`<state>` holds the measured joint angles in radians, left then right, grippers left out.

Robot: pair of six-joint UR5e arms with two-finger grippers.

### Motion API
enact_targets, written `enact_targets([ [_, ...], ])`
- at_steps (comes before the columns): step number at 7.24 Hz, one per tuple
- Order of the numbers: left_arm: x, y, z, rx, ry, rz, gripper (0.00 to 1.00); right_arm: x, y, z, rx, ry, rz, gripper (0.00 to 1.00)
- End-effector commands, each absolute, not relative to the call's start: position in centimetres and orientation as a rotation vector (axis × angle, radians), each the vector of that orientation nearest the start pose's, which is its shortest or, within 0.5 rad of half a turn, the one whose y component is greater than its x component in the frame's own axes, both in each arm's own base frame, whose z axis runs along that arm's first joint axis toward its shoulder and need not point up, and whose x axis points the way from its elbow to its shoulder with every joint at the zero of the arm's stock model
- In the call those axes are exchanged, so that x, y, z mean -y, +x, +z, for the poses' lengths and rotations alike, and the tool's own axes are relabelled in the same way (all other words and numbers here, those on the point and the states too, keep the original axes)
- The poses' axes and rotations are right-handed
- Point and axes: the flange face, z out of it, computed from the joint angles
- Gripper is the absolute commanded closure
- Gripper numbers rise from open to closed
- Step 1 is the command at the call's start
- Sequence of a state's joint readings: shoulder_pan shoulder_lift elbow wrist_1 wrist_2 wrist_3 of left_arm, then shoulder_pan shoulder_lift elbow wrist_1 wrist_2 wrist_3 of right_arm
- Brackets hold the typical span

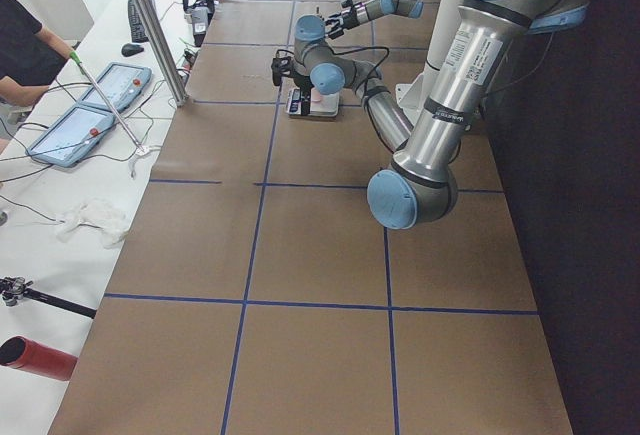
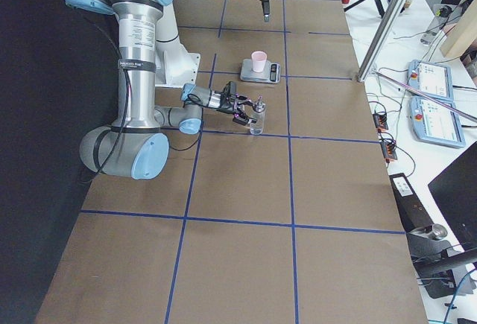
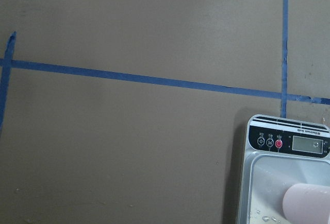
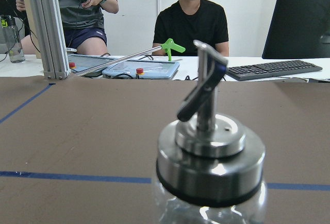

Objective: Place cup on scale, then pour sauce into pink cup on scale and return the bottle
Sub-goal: 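Lift the glass bottle slightly with the right gripper and hold it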

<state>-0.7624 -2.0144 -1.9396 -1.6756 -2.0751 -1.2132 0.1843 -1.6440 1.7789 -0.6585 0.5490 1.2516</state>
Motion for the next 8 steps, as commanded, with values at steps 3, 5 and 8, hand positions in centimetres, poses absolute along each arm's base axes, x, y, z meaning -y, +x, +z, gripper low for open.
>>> enact_targets([
  [3,46.1,35.9,23.3,-1.001,0.078,-0.142,0.00,31.4,-39.7,47.6,0.670,1.112,0.418,0.00],
  [5,46.1,35.9,23.4,-0.998,0.075,-0.145,0.00,32.5,-40.4,47.6,0.665,1.103,0.416,0.00],
  [8,46.1,36.0,23.7,-0.994,0.074,-0.144,0.00,33.2,-41.5,47.9,0.656,1.105,0.417,0.00],
])
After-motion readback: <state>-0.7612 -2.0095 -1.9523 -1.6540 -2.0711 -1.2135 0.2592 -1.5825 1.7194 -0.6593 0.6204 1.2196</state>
